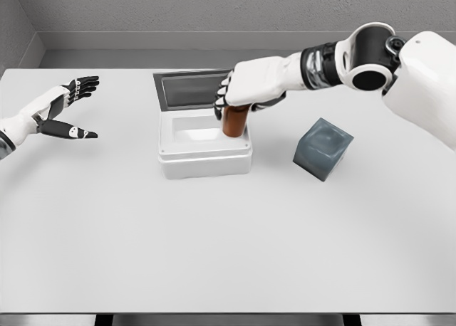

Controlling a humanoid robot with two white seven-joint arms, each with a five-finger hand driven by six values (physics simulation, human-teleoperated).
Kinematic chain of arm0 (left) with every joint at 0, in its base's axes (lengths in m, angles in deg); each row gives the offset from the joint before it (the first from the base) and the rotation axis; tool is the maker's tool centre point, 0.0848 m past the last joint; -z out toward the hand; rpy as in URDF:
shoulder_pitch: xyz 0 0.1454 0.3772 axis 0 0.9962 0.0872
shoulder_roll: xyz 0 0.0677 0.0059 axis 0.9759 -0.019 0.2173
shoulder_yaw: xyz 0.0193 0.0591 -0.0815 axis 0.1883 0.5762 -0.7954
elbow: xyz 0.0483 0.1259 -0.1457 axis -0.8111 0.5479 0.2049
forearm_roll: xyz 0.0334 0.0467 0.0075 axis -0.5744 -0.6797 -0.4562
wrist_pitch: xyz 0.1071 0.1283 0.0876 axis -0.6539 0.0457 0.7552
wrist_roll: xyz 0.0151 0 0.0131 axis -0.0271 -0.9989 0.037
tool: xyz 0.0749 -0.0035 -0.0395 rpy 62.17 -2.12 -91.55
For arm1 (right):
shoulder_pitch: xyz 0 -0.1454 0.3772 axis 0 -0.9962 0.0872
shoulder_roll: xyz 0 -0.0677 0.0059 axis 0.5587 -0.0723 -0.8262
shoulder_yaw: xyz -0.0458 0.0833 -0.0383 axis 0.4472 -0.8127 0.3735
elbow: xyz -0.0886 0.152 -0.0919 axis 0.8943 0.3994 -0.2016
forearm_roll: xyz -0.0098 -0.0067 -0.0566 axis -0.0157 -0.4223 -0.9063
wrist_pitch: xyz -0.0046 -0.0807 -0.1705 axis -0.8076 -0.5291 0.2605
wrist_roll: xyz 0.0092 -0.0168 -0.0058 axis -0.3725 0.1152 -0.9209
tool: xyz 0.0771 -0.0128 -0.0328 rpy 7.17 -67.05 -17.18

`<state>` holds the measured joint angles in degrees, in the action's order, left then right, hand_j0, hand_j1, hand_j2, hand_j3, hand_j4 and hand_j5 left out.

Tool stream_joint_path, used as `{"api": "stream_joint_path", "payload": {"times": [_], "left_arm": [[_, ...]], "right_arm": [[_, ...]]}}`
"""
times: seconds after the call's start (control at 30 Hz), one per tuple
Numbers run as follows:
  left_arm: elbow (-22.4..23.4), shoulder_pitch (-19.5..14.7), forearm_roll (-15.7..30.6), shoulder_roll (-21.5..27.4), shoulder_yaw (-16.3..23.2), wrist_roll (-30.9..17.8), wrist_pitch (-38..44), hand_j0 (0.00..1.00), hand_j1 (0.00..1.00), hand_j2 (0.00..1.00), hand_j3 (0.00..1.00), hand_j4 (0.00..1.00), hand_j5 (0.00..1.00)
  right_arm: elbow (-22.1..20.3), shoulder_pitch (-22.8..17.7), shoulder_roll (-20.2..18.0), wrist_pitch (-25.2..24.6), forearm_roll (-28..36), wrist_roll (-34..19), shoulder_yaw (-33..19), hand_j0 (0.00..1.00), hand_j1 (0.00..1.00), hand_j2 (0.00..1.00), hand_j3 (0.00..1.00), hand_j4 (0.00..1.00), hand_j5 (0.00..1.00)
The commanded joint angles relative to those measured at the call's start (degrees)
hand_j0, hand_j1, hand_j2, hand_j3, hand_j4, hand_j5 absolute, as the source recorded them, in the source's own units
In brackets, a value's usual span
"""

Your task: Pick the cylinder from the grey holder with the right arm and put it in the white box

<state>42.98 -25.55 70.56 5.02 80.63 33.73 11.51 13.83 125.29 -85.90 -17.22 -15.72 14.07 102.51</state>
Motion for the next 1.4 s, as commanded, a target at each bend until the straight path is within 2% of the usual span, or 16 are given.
{"api": "stream_joint_path", "payload": {"times": [0.0,0.13,0.23,0.27,0.37,0.47,0.6,0.67,0.7,0.77,0.9,0.93,1.07,1.13,1.23,1.37], "left_arm": [[-0.05,0.0,0.38,0.0,-0.1,0.01,0.04,1.0,1.0,1.0,1.0,1.0,1.0],[-0.05,0.0,0.38,0.09,-0.1,0.01,0.04,1.0,1.0,1.0,1.0,1.0,1.0],[-0.05,-0.09,0.38,0.09,-0.1,0.01,0.04,1.0,1.0,1.0,1.0,1.0,1.0],[-0.05,-0.09,0.38,0.09,-0.1,0.01,0.04,1.0,1.0,1.0,1.0,1.0,1.0],[-0.05,-0.09,0.47,0.18,-0.1,0.01,0.04,1.0,1.0,1.0,1.0,1.0,1.0],[-0.05,-0.09,0.47,0.18,-0.1,0.01,0.04,1.0,1.0,1.0,1.0,1.0,1.0],[-0.05,-0.09,0.47,0.18,-0.1,0.01,0.04,1.0,1.0,1.0,1.0,1.0,1.0],[-0.05,0.0,0.47,0.18,-0.1,0.01,0.04,1.0,1.0,1.0,1.0,1.0,1.0],[-0.05,-0.09,0.47,0.18,-0.1,0.01,0.04,1.0,1.0,1.0,1.0,1.0,1.0],[0.03,-0.17,0.56,0.36,-0.1,0.01,0.04,1.0,1.0,1.0,1.0,1.0,1.0],[-1.98,-3.6,2.49,-0.44,-0.63,0.01,2.94,1.0,1.0,1.0,1.0,1.0,1.0],[-3.66,-4.22,2.4,-1.31,-0.63,0.01,2.94,1.0,1.0,1.0,1.0,1.0,1.0],[-3.92,-6.24,2.23,-5.0,-0.19,0.01,2.94,1.0,1.0,1.0,1.0,1.0,1.0],[-4.97,-6.33,2.14,-6.23,-0.02,0.01,2.94,1.0,1.0,1.0,1.0,1.0,1.0],[-6.38,-6.24,2.14,-6.41,2.97,0.01,2.5,1.0,1.0,1.0,1.0,1.0,1.0],[-10.51,-5.54,2.14,-6.32,3.94,0.01,2.5,1.0,1.0,1.0,1.0,1.0,1.0]], "right_arm": [[-1.3,0.18,-0.12,-0.13,0.24,0.02,-0.42,0.85,0.85,0.85,0.85,0.85,0.85],[-7.97,0.62,-4.42,-0.13,0.41,0.02,-5.51,1.0,1.0,1.0,1.0,1.0,1.0],[-18.96,0.0,-12.5,-0.13,1.03,0.02,-10.34,1.0,1.0,1.0,1.0,1.0,1.0],[-20.55,-0.35,-15.06,-0.13,1.99,0.02,-12.81,1.0,1.0,1.0,1.0,1.0,1.0],[-20.47,-2.63,-24.2,-0.13,8.94,0.02,-18.78,1.0,1.0,1.0,1.0,1.0,1.0],[-20.2,-6.15,-30.53,-0.13,9.03,0.02,-21.34,1.0,1.0,1.0,1.0,1.0,1.0],[-19.94,-9.93,-31.85,-0.13,9.03,0.02,-21.16,1.0,1.0,1.0,1.0,1.0,1.0],[-20.11,-11.42,-31.5,-0.13,9.03,0.02,-19.23,1.0,1.0,1.0,1.0,1.0,1.0],[-20.29,-11.51,-31.15,-0.13,8.94,0.02,-17.12,1.0,1.0,1.0,1.0,1.0,1.0],[-20.29,-11.51,-31.15,-0.13,8.85,0.02,-16.68,1.0,1.0,1.0,1.0,1.0,1.0],[-20.29,-11.42,-31.15,-0.13,8.85,0.02,-16.77,1.0,1.0,1.0,1.0,1.0,1.0],[-20.2,-11.42,-31.23,-0.13,8.85,0.02,-16.77,1.0,1.0,1.0,1.0,1.0,1.0],[-20.29,-11.34,-31.32,-0.13,8.85,0.02,-16.85,1.0,1.0,1.0,1.0,1.0,1.0],[-20.2,-11.25,-31.5,-0.13,8.85,0.02,-17.29,1.0,1.0,1.0,1.0,1.0,1.0],[-19.85,-11.16,-31.59,-0.13,8.85,0.02,-17.21,1.0,1.0,1.0,1.0,1.0,1.0],[-19.85,-11.51,-31.67,-0.13,8.59,0.02,-17.03,1.0,1.0,1.0,1.0,1.0,1.0]]}}
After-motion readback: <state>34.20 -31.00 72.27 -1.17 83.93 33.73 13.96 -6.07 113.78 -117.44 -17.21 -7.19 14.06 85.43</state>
